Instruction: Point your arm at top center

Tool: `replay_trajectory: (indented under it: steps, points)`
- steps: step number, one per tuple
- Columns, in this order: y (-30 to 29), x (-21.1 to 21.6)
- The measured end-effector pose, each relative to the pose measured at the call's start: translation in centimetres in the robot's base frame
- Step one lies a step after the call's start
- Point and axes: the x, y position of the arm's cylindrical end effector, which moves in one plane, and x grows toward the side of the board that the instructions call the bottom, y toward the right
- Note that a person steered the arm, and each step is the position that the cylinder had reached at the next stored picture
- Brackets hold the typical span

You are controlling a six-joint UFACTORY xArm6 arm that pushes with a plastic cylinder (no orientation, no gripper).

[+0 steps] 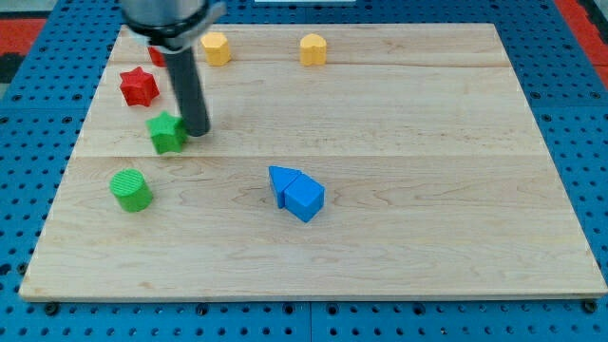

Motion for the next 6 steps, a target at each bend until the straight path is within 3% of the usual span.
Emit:
replay_trajectory:
  steps: [1, 2, 5, 6]
  points:
    - [-3.5, 0.1]
    - [-1.1, -1.6]
    - [26.0, -14.8]
    - [25.7, -19.3]
